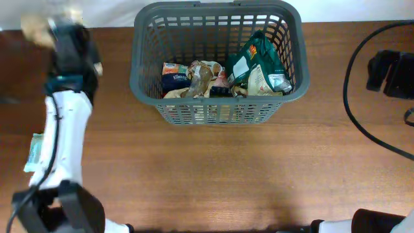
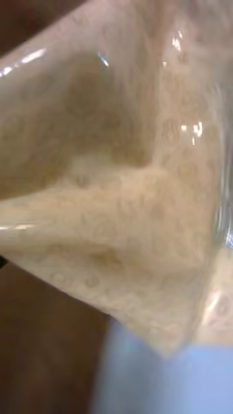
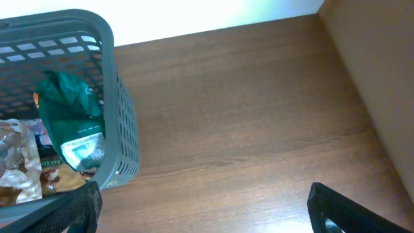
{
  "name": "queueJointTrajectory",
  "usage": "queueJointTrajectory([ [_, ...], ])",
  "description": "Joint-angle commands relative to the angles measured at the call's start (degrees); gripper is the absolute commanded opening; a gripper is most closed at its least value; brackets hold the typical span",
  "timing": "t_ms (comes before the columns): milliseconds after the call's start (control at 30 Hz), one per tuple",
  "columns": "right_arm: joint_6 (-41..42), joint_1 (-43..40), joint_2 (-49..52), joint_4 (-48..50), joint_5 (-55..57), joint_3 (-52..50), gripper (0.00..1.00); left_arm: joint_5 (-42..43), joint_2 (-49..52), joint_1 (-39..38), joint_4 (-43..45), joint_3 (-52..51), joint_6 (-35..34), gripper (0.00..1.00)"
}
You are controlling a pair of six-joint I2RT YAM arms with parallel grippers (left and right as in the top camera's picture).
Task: Pack container
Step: 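Grasp the crumpled cream paper bag with left gripper and lift it, then drop the cream paper bag into the basket and withdraw left gripper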
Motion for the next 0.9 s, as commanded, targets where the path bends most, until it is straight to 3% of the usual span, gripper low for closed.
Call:
queueJointTrajectory([
  [0,0.1,-0.3,-0.3,-0.3,-0.5,0.2,0.99,26.8,-3.4,-2.0,0.1,8.2,17.3,0.02],
  [200,0.1,-0.3,-0.3,-0.3,-0.5,0.2,0.99,58.5,-3.0,-9.1,3.2,10.6,17.8,0.01],
  [333,0.1,-0.3,-0.3,-0.3,-0.6,0.2,0.99,68.1,-0.8,-14.6,-1.7,10.6,19.9,0.02],
  [567,0.1,-0.3,-0.3,-0.3,-0.6,0.2,0.99,61.9,5.6,-19.8,-24.4,10.6,32.0,0.01],
  [733,0.1,-0.3,-0.3,-0.3,-1.0,0.2,0.99,53.5,9.4,-20.3,-32.1,10.6,36.5,0.02],
  [767,0.1,-0.3,-0.3,-0.3,-1.0,0.2,0.99,52.4,9.8,-20.3,-32.4,10.6,36.5,0.05],
  [833,0.1,-0.3,-0.3,-0.3,-1.3,0.2,0.99,51.0,9.9,-20.3,-32.3,10.6,36.5,0.79],
  [867,0.1,-0.3,-0.3,-0.3,-1.4,0.2,0.99,50.8,9.9,-20.3,-31.7,10.7,36.5,0.99],
])
